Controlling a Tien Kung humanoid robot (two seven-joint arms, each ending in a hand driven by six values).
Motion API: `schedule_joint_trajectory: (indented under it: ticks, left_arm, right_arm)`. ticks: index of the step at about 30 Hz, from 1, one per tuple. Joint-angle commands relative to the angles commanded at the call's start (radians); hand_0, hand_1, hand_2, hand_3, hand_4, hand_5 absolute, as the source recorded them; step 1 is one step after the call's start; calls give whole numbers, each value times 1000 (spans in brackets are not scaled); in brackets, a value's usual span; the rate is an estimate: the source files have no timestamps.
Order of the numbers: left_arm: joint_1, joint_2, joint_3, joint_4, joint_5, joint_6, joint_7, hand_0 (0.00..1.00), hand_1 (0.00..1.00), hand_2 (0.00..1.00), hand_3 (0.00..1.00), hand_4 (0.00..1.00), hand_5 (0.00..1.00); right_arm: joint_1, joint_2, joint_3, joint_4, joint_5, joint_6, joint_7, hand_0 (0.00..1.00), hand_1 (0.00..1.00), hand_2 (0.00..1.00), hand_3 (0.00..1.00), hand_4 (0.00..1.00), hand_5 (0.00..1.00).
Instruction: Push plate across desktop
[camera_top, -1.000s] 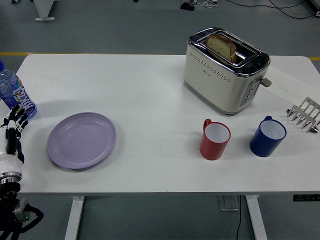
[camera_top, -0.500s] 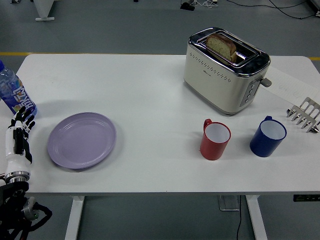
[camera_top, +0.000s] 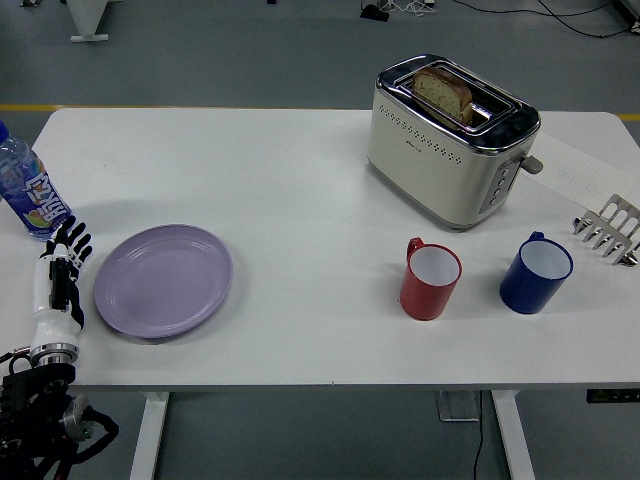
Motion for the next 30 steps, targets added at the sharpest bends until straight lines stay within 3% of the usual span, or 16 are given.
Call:
schedule_joint_trajectory:
  ticks: [14, 30]
  left_arm:
    - [-35, -38, 13, 36, -2, 15, -18, 867, 875, 895, 891, 507, 998]
    - [-40, -54, 45, 47, -3, 13, -19, 866, 872, 893, 886, 504, 998]
  right_arm:
    - [-1, 0, 5, 1, -12, 0, -4, 551, 451, 590, 579, 293, 472]
    - [-9, -1, 9, 2, -23, -1, -10, 551, 451, 590, 579, 292, 470]
